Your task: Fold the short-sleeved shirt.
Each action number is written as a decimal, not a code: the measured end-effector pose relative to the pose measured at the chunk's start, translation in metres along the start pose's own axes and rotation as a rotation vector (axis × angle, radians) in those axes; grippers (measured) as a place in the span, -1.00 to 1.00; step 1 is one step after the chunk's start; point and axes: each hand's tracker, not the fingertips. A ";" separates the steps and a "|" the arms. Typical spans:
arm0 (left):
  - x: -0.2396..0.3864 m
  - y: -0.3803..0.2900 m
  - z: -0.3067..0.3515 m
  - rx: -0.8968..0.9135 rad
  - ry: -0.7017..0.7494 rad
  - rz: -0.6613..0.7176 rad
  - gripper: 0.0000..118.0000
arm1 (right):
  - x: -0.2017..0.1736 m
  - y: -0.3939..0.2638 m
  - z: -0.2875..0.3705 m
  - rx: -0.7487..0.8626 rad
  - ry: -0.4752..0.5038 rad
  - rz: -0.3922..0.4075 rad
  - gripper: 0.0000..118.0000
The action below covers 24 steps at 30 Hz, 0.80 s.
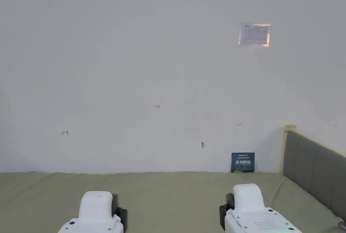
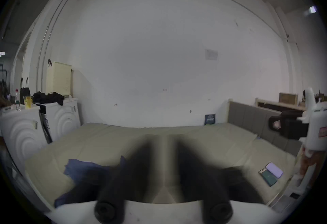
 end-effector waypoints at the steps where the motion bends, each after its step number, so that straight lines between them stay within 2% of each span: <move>1: 0.003 0.000 0.001 0.048 0.093 -0.029 -1.00 | -0.005 -0.003 0.004 0.028 0.011 0.003 -1.00; 3: 0.003 0.001 0.005 0.028 -0.036 0.004 -1.00 | -0.006 -0.003 0.007 0.004 0.060 -0.004 -1.00; 6: 0.005 0.000 0.006 0.021 -0.007 0.006 -1.00 | -0.007 -0.006 0.007 0.009 0.044 0.002 -1.00; 11: -0.011 -0.001 0.014 0.021 0.031 0.012 -1.00 | -0.022 -0.002 0.007 0.016 0.089 0.006 -1.00; 15: -0.046 -0.002 0.033 0.020 0.125 0.000 -1.00 | -0.068 0.006 0.003 0.033 0.201 0.023 -1.00; 21: -0.131 -0.005 0.079 0.014 0.350 -0.026 -1.00 | -0.168 0.016 0.009 0.048 0.424 0.041 -1.00; 24: -0.167 -0.008 0.104 0.007 0.444 -0.016 -1.00 | -0.207 0.018 0.020 0.068 0.502 0.068 -1.00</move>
